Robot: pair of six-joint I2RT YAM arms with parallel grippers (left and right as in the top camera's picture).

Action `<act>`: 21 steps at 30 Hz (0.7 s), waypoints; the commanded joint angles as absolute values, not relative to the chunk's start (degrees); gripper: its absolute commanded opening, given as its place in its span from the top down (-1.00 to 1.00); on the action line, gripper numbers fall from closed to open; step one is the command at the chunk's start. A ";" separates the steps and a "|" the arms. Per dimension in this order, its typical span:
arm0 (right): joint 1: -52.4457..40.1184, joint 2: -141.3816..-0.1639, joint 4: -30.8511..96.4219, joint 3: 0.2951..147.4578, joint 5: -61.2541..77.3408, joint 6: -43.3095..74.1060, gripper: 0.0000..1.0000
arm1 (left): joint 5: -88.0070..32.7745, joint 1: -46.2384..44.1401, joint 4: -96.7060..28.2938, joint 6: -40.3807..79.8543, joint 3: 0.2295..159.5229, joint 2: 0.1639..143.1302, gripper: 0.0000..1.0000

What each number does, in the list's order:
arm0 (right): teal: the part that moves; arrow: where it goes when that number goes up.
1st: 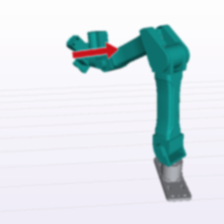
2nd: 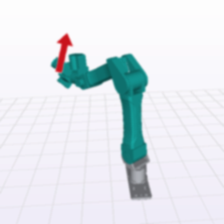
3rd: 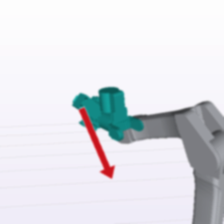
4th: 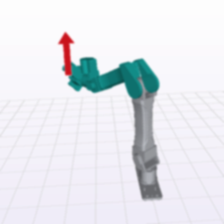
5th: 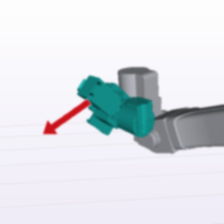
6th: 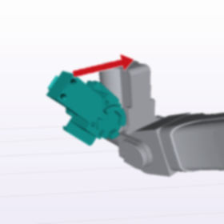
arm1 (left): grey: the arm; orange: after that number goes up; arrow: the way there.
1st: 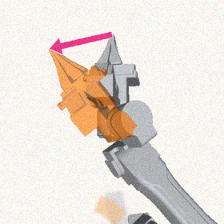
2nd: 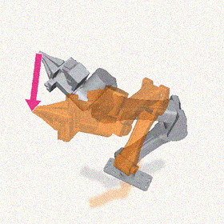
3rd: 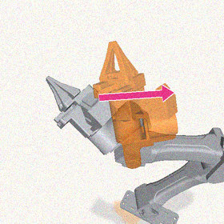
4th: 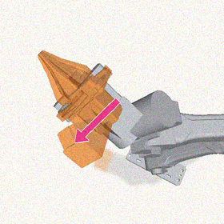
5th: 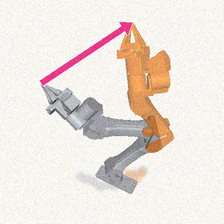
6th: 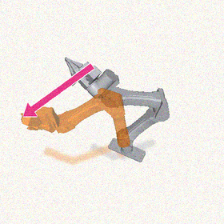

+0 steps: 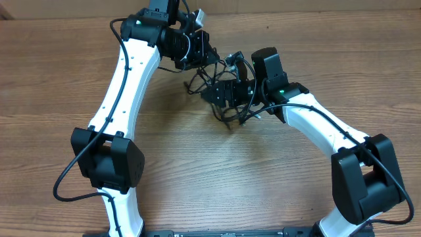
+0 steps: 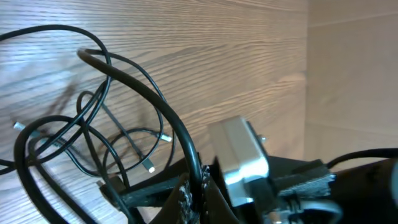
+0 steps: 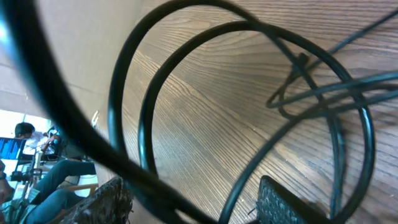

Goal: Untangle cables

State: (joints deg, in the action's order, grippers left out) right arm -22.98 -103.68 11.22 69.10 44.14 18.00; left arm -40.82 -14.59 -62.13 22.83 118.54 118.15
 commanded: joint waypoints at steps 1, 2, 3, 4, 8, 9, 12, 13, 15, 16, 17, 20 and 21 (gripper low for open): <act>-23.29 -103.70 11.07 69.71 45.06 17.98 -0.27 | -44.21 -14.59 -61.28 24.91 119.24 117.43 0.92; -23.29 -103.70 11.07 69.71 45.06 17.98 -0.26 | -44.21 -14.57 -61.06 24.91 119.26 117.43 0.92; -23.29 -103.70 11.07 69.71 45.08 17.98 -0.27 | -44.18 -14.55 -60.90 25.15 119.26 117.43 0.92; -23.29 -103.70 11.20 69.71 45.08 17.98 -0.27 | -43.94 -14.52 -60.82 25.85 119.26 117.43 0.91; -23.53 -103.70 11.88 69.71 45.08 17.98 -0.13 | -38.68 -14.44 -60.60 31.92 119.24 117.43 0.91; -23.70 -103.70 12.03 69.71 45.08 17.96 -0.08 | -37.50 -14.31 -60.49 33.95 119.26 117.43 0.91; -24.36 -103.70 12.84 69.71 45.01 17.74 -0.01 | -37.08 -13.69 -59.16 38.83 119.26 117.43 0.91; -24.45 -103.70 13.28 69.71 44.95 17.56 -0.01 | -37.08 -13.43 -58.83 40.14 119.26 117.43 0.91; -24.49 -103.70 14.55 69.71 43.70 17.58 -0.01 | -37.56 -12.67 -58.15 42.30 119.24 117.43 0.92; -24.49 -103.70 15.42 69.71 42.39 17.58 0.01 | -37.82 -12.21 -58.04 43.38 119.26 117.43 0.91; -24.49 -103.70 16.21 69.71 40.95 17.58 0.07 | -38.35 -11.79 -57.98 44.18 119.26 117.43 0.91; -24.49 -103.70 18.81 69.71 36.23 17.58 0.28 | -41.23 -10.07 -56.95 45.47 119.26 117.43 0.92; -24.49 -103.70 19.84 69.71 34.59 17.58 0.29 | -42.28 -9.39 -56.29 45.50 119.26 117.43 0.92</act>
